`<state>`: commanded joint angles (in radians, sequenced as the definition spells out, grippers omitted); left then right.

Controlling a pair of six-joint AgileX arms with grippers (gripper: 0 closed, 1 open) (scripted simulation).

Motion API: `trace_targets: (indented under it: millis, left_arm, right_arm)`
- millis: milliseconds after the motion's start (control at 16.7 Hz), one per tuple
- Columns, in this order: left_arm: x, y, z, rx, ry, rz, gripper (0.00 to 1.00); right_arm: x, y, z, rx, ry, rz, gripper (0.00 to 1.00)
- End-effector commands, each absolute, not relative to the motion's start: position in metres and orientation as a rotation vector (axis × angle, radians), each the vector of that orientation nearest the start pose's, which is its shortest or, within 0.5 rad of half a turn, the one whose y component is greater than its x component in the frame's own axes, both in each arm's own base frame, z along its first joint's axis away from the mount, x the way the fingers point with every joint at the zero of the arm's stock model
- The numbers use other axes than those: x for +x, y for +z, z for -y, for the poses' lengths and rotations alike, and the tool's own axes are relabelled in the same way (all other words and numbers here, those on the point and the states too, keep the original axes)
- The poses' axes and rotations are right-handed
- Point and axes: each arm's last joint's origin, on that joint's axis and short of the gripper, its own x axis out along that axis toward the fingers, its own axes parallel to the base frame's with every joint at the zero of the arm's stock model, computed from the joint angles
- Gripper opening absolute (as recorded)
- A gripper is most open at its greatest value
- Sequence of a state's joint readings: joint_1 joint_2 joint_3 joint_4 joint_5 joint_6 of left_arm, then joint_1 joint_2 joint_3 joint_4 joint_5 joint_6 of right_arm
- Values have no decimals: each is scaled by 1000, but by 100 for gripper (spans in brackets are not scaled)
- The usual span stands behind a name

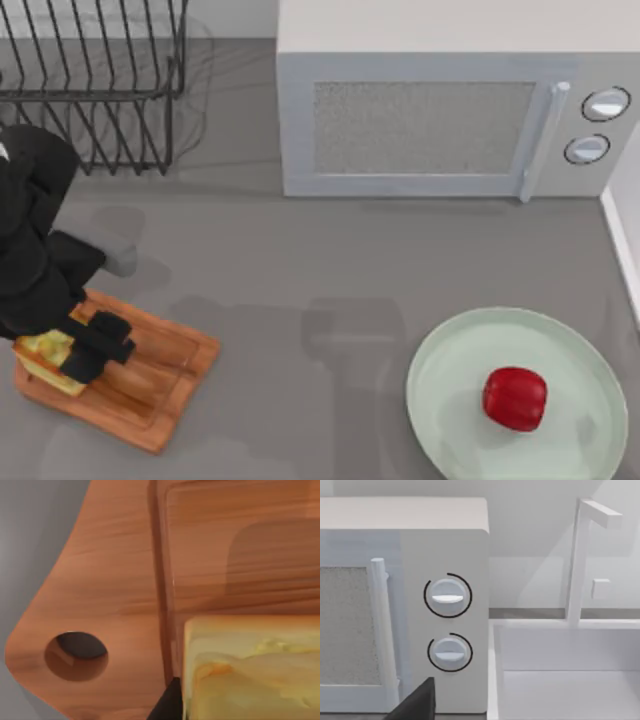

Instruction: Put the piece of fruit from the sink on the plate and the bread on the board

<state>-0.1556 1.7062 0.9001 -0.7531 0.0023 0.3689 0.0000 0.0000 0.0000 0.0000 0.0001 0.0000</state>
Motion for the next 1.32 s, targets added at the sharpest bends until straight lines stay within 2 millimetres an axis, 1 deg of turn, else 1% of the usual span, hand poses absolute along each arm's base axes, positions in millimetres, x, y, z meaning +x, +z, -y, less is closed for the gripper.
trace_targets:
  millis: [420, 600, 720, 840, 1020, 1140, 1200, 1320]
  left_arm:
    - [272, 127, 42, 408, -409, -1520, 0]
    - [273, 136, 43, 396, -415, -1509, 0]
    - [277, 150, 43, 395, -413, -1506, 0]
    - [278, 171, 43, 393, -412, -1513, 0]
    - [276, 205, 43, 395, -417, -1531, 0]
    - [273, 224, 43, 395, -416, -1520, 0]
    - [272, 230, 42, 395, -415, -1513, 0]
    - [272, 232, 42, 395, -414, -1510, 0]
  right_arm:
    - [106, 160, 1, 0, 0, 0, 100]
    - [106, 160, 1, 0, 0, 0, 100]
    - [106, 160, 1, 0, 0, 0, 100]
    - [106, 160, 1, 0, 0, 0, 100]
    - [106, 160, 1, 0, 0, 0, 100]
    - [106, 160, 1, 0, 0, 0, 100]
    - [106, 160, 1, 0, 0, 0, 100]
    - [106, 160, 1, 0, 0, 0, 100]
